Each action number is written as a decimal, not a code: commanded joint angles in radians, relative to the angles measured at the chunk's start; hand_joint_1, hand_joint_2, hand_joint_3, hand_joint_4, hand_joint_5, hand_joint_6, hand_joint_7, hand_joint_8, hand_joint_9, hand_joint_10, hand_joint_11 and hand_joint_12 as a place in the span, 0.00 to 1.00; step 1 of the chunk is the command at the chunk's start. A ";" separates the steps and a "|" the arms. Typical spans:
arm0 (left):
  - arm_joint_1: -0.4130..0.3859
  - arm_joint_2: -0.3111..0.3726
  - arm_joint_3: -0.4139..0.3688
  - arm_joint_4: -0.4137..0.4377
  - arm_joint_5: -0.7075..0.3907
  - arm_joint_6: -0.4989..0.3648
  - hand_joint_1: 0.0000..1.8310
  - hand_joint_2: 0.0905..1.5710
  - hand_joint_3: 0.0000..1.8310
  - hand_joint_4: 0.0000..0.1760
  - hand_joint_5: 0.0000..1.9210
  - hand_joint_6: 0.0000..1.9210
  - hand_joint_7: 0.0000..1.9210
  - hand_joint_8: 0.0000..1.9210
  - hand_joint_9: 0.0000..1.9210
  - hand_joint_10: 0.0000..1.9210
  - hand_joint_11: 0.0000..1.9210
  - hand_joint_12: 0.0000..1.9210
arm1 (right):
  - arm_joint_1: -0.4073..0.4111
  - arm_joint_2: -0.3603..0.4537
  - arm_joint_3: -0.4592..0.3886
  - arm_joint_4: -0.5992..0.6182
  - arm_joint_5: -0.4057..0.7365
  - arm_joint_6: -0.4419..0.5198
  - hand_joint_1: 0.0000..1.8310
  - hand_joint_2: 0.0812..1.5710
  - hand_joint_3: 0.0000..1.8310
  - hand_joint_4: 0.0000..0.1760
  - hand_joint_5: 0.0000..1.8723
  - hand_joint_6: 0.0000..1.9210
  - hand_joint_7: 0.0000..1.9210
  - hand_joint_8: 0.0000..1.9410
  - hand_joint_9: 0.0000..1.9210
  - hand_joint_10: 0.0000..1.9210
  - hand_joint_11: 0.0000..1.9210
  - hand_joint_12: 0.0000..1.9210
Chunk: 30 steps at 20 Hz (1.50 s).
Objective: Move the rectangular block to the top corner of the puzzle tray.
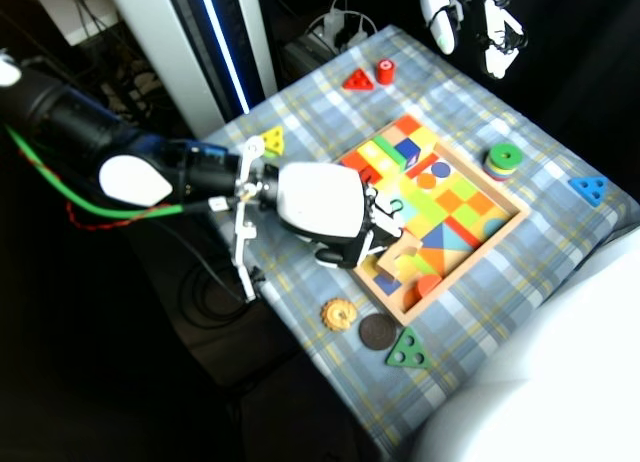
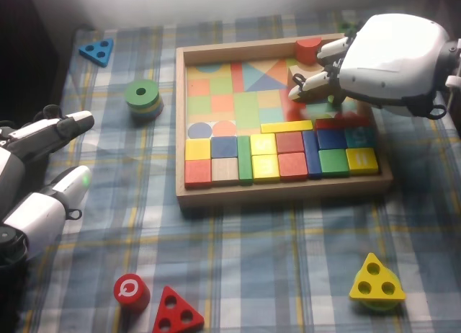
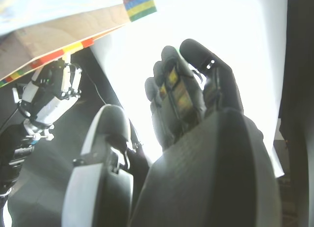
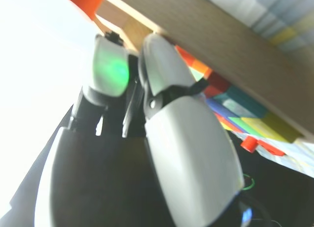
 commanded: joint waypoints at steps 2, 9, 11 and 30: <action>-0.007 0.003 0.006 0.039 -0.116 -0.007 0.37 0.89 0.00 0.00 0.29 0.00 0.28 0.00 0.27 0.00 0.00 0.68 | 0.010 -0.004 0.023 0.018 0.042 -0.012 0.81 0.77 0.00 0.18 0.31 0.00 0.54 1.00 0.62 1.00 0.67 1.00; -0.007 0.003 0.006 0.040 -0.114 -0.007 0.37 0.89 0.00 0.10 0.28 0.00 0.28 0.00 0.27 0.00 0.00 0.68 | 0.017 -0.034 0.077 0.050 0.041 -0.012 0.80 0.77 0.00 0.13 0.29 0.00 0.56 1.00 0.65 1.00 0.69 1.00; -0.007 0.003 0.006 0.040 -0.114 -0.007 0.38 0.89 0.00 0.12 0.28 0.00 0.28 0.00 0.27 0.00 0.00 0.67 | 0.019 -0.044 0.093 0.057 0.041 -0.012 0.80 0.77 0.00 0.00 0.28 0.00 0.60 1.00 0.68 1.00 0.70 1.00; -0.007 0.003 0.005 0.040 -0.115 -0.007 0.37 0.89 0.00 0.06 0.28 0.00 0.28 0.00 0.27 0.00 0.00 0.67 | 0.051 -0.032 0.106 0.084 0.036 -0.012 0.80 0.75 0.00 0.00 0.22 0.00 0.63 1.00 0.70 1.00 0.73 1.00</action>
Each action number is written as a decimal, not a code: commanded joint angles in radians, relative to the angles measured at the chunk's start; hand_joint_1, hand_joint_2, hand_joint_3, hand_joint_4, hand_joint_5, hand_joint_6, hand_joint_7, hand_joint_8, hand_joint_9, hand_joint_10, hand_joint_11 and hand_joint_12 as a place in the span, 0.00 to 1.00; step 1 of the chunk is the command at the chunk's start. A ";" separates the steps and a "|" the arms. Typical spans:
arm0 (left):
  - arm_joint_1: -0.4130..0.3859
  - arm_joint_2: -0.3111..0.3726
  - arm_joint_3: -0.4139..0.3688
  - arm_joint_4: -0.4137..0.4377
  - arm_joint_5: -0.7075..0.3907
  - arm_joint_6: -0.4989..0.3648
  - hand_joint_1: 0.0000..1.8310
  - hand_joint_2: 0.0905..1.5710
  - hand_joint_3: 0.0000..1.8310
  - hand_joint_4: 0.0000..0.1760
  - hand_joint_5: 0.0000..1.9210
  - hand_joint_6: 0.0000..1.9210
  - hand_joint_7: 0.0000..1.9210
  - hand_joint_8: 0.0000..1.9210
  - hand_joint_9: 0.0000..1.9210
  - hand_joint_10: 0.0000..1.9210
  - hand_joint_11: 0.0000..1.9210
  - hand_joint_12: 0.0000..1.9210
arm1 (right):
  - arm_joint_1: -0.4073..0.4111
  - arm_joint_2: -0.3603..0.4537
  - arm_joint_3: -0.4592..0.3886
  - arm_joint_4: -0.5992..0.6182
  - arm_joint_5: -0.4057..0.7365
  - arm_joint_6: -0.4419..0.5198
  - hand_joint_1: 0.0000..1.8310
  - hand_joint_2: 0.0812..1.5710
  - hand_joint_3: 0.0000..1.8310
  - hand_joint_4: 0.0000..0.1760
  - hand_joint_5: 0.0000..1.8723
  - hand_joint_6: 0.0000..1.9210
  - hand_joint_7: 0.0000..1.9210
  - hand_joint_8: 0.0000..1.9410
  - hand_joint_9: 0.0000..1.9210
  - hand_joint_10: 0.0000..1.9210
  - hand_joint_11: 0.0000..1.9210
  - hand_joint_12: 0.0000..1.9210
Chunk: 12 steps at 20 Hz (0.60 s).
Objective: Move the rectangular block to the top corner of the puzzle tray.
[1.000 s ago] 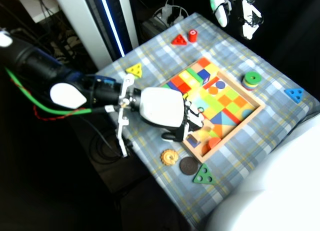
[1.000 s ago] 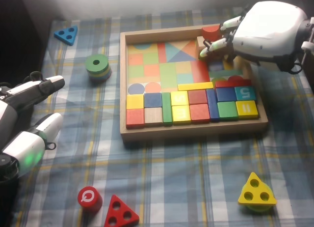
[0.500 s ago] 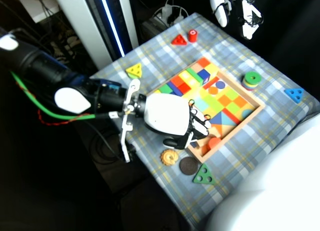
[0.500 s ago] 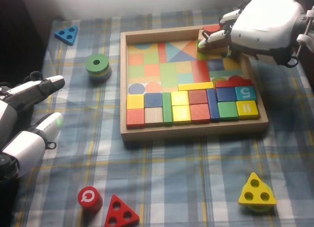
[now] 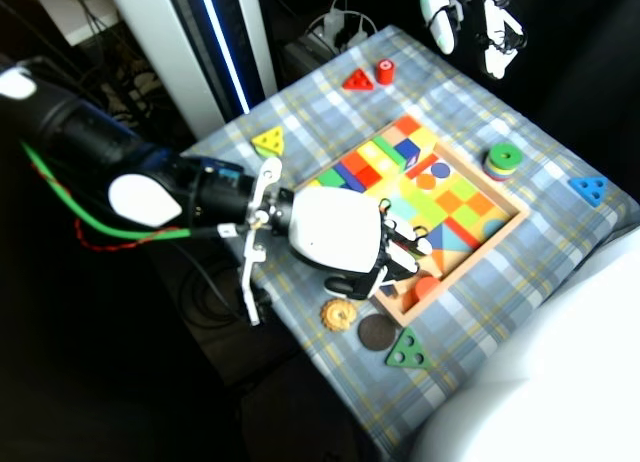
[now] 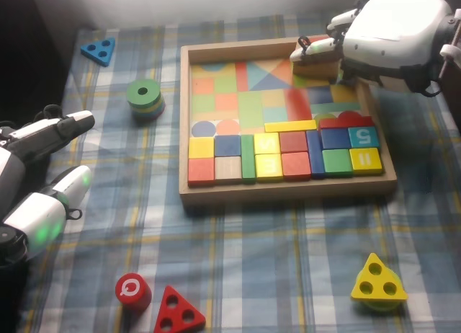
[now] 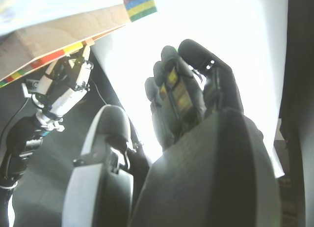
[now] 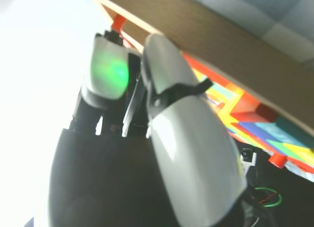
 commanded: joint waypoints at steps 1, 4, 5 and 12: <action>-0.007 0.003 0.005 0.037 -0.115 -0.007 0.37 0.89 0.00 0.01 0.28 0.00 0.28 0.00 0.27 0.00 0.00 0.67 | 0.014 0.019 -0.006 0.019 0.072 -0.015 0.80 0.75 0.00 0.00 0.24 0.00 0.63 1.00 0.70 1.00 0.74 1.00; -0.007 0.003 0.005 0.037 -0.115 -0.007 0.37 0.89 0.00 0.05 0.29 0.00 0.28 0.00 0.27 0.00 0.00 0.67 | 0.014 0.056 -0.058 0.001 0.080 -0.015 0.81 0.74 0.00 0.00 0.28 0.01 0.63 1.00 0.71 1.00 0.74 1.00; -0.007 0.003 0.005 0.036 -0.115 -0.007 0.37 0.89 0.00 0.03 0.29 0.00 0.28 0.00 0.27 0.00 0.00 0.67 | 0.014 0.066 -0.071 0.001 0.087 -0.015 0.80 0.74 0.00 0.00 0.29 0.01 0.61 1.00 0.69 1.00 0.74 1.00; -0.006 0.002 0.006 0.035 -0.115 -0.007 0.36 0.89 0.00 0.04 0.29 0.00 0.28 0.00 0.27 0.00 0.00 0.66 | 0.027 0.088 -0.106 0.021 0.137 -0.015 0.82 0.75 0.00 0.00 0.28 0.00 0.65 1.00 0.72 1.00 0.75 1.00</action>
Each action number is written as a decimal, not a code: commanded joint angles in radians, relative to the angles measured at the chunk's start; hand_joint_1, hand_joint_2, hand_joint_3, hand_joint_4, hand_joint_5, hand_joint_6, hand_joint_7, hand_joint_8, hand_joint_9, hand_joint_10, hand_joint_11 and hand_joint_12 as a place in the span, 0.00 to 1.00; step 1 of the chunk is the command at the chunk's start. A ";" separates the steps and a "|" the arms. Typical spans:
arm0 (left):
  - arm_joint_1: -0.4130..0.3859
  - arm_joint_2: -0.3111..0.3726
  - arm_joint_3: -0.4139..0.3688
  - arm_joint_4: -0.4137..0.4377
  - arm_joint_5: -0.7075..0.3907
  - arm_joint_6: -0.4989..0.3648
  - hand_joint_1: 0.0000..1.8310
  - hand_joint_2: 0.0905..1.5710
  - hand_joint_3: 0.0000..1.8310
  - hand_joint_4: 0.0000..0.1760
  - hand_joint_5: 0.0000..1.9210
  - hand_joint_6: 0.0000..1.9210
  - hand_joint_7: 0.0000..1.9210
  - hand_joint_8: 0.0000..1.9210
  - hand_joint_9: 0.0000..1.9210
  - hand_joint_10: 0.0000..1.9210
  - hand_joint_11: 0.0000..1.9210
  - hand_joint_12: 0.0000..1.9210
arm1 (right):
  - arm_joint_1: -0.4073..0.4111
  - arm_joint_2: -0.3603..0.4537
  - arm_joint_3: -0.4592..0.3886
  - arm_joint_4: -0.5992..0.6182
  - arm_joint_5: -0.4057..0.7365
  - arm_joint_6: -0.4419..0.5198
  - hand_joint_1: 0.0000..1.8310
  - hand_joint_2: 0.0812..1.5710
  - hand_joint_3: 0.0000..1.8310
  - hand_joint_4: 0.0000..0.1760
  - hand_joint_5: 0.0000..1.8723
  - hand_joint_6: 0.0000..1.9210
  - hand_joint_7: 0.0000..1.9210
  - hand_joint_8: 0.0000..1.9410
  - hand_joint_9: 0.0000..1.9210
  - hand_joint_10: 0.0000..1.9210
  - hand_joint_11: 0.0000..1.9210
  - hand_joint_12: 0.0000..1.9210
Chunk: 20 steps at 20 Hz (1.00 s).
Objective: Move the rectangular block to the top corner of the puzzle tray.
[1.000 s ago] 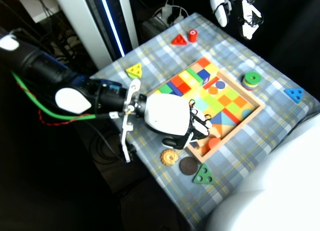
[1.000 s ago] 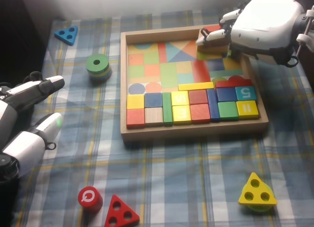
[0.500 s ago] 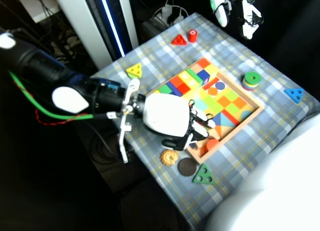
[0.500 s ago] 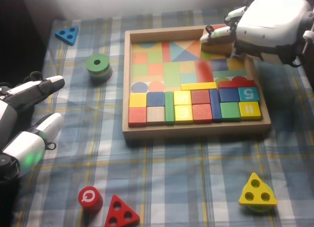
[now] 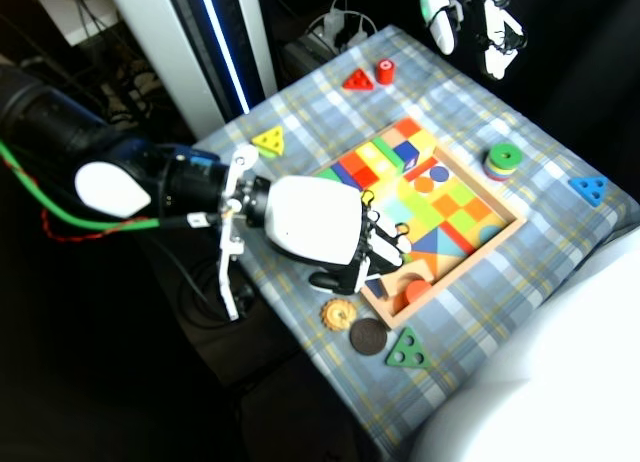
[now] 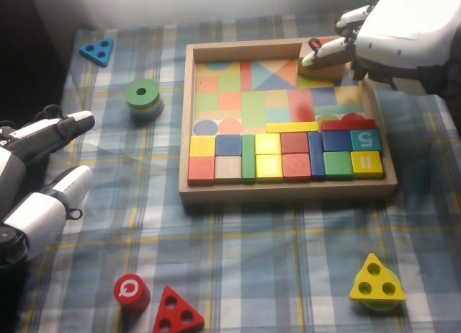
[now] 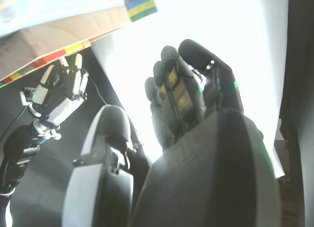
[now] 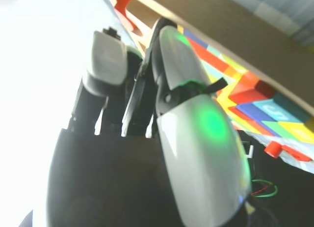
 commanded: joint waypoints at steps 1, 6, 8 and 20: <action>-0.006 0.002 0.006 0.035 -0.115 -0.007 0.36 0.89 0.00 0.04 0.29 0.00 0.28 0.00 0.27 0.00 0.00 0.66 | 0.020 0.015 -0.009 0.024 0.120 -0.009 0.82 0.75 0.00 0.00 0.28 0.00 0.65 1.00 0.72 1.00 0.75 1.00; -0.005 0.002 0.006 0.035 -0.115 -0.007 0.35 0.89 0.00 0.00 0.29 0.00 0.28 0.00 0.27 0.00 0.00 0.68 | 0.037 0.049 -0.028 0.053 0.154 -0.009 0.82 0.76 0.00 0.00 0.29 0.00 0.61 1.00 0.67 1.00 0.69 1.00; -0.006 0.002 0.006 0.035 -0.113 -0.007 0.36 0.89 0.00 0.00 0.29 0.00 0.28 0.00 0.27 0.00 0.00 0.67 | 0.036 0.052 -0.028 0.052 0.145 -0.011 0.83 0.76 0.00 0.03 0.30 0.00 0.61 1.00 0.68 1.00 0.72 1.00; -0.006 0.002 0.004 0.035 -0.112 -0.007 0.39 0.89 0.00 0.00 0.28 0.00 0.27 0.00 0.26 0.00 0.00 0.67 | 0.005 0.024 -0.001 0.030 0.034 -0.046 0.77 0.78 0.00 0.43 0.31 0.00 0.55 1.00 0.66 1.00 0.73 1.00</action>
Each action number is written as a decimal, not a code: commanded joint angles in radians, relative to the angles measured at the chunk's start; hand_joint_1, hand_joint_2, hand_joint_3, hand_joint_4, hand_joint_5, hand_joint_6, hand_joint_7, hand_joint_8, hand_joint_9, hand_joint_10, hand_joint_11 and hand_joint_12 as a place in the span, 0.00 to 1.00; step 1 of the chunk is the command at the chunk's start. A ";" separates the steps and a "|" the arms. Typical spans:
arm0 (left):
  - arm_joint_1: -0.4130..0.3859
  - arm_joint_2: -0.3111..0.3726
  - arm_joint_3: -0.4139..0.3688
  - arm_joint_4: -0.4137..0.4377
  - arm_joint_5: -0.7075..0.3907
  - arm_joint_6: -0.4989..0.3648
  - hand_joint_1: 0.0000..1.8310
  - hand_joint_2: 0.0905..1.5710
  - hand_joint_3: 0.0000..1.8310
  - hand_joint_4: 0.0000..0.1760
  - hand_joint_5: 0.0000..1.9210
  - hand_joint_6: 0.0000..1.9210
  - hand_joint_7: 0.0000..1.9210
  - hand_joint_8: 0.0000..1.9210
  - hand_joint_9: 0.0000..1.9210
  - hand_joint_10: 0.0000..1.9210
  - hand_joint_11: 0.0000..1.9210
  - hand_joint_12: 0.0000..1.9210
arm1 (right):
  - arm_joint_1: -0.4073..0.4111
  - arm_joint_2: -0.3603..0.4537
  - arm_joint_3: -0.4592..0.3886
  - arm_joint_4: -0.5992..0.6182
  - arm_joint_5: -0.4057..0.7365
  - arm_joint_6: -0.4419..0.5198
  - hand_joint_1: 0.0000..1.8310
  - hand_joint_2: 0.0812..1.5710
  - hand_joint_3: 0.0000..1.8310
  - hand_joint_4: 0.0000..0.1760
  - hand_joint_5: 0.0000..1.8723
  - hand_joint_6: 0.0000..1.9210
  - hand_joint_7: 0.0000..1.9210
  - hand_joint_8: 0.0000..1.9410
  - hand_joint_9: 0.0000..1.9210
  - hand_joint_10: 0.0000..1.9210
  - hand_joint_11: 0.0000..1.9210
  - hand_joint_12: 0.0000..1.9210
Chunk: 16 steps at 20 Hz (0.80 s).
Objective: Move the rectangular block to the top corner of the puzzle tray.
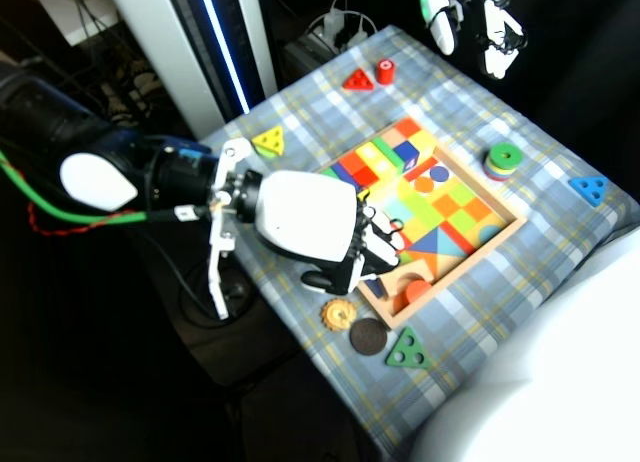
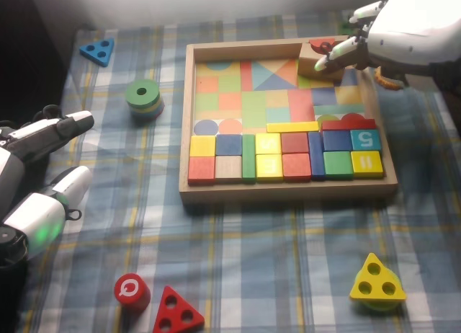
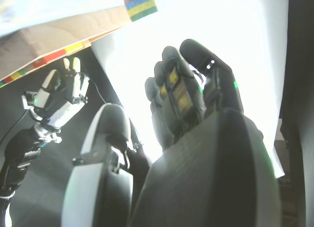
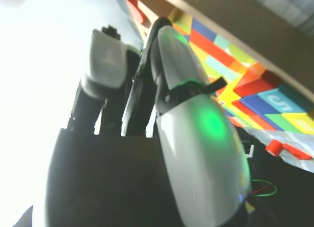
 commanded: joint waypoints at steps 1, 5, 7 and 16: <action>-0.006 0.002 0.004 0.038 -0.112 -0.007 0.39 0.89 0.00 0.00 0.29 0.00 0.27 0.00 0.26 0.00 0.00 0.67 | 0.007 0.000 0.003 0.011 0.076 -0.006 0.77 0.78 0.00 0.49 0.30 0.00 0.55 1.00 0.66 1.00 0.73 1.00; -0.006 0.002 0.004 0.038 -0.112 -0.007 0.39 0.89 0.00 0.00 0.29 0.00 0.28 0.00 0.27 0.00 0.00 0.66 | 0.007 -0.020 0.012 -0.013 0.040 -0.038 0.78 0.77 0.00 0.60 0.31 0.00 0.54 1.00 0.65 1.00 0.73 1.00; -0.006 0.002 0.004 0.038 -0.112 -0.007 0.38 0.89 0.00 0.00 0.29 0.00 0.27 0.00 0.27 0.00 0.00 0.67 | 0.007 -0.029 0.022 -0.013 0.035 -0.040 0.80 0.76 0.00 0.42 0.31 0.00 0.58 1.00 0.68 1.00 0.76 1.00; -0.006 0.003 0.003 0.039 -0.113 -0.007 0.39 0.89 0.00 0.00 0.28 0.00 0.27 0.00 0.26 0.00 0.00 0.63 | 0.004 -0.051 0.074 0.029 0.029 -0.040 0.76 0.78 0.00 0.19 0.29 0.00 0.61 1.00 0.71 1.00 0.77 1.00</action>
